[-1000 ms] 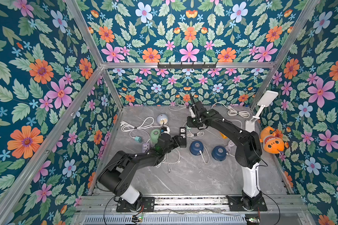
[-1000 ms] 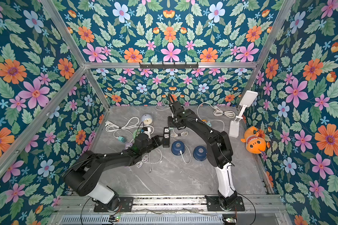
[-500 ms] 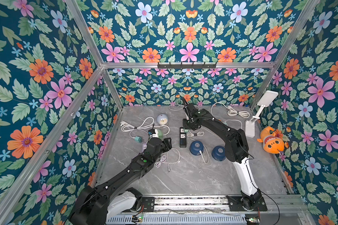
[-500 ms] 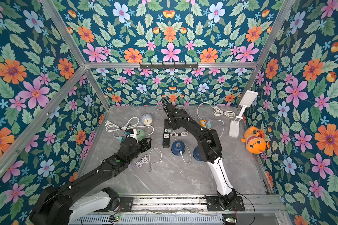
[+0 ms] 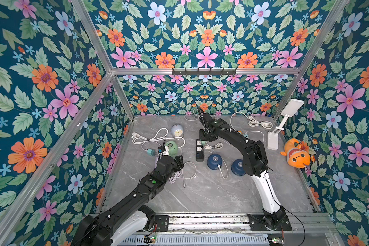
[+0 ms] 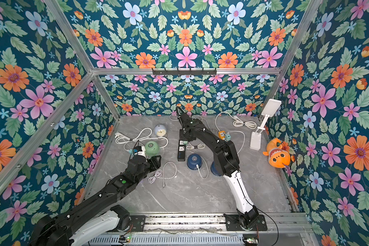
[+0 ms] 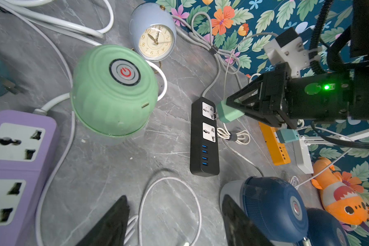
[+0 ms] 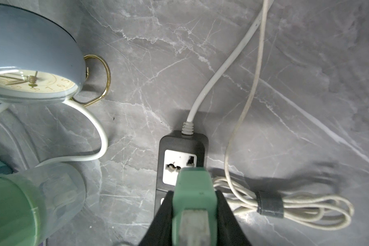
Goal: Charge the cordless meat grinders
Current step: Insert the plug into the socket.
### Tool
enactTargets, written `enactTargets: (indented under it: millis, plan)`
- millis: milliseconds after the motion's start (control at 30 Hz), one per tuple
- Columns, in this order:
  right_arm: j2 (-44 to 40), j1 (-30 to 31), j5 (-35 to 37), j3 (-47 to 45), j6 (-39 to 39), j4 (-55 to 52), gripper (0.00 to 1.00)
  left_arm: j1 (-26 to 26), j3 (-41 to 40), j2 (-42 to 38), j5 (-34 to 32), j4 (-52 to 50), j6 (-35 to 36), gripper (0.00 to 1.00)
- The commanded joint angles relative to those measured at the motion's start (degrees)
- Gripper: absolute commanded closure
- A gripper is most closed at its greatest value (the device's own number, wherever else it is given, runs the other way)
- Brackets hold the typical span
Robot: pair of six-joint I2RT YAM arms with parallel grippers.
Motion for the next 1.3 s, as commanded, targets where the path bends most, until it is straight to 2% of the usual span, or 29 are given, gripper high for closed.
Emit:
enactTargets:
  millis: [0, 167, 667, 1267]
  plan:
    - [1.07, 0.13, 1.0, 0.82, 1.29, -1.07, 1.0, 0.08, -0.31, -0.46, -0.29, -0.35, 0.8, 0.3]
    - [2.95, 0.13, 0.91, 2.54, 1.48, -2.11, 1.0, 0.14, -0.74, -1.61, -0.67, -1.18, 0.84, 0.3]
    - [2.9, 0.74, 6.76, 2.41, 1.58, -4.5, 1.0, 0.4, -1.9, -3.45, -0.58, -2.01, 0.42, 0.29]
    - [2.36, 2.35, 5.9, 1.84, 2.18, -4.85, 1.0, 0.4, -2.5, -3.95, -0.82, -2.28, 0.11, 0.26]
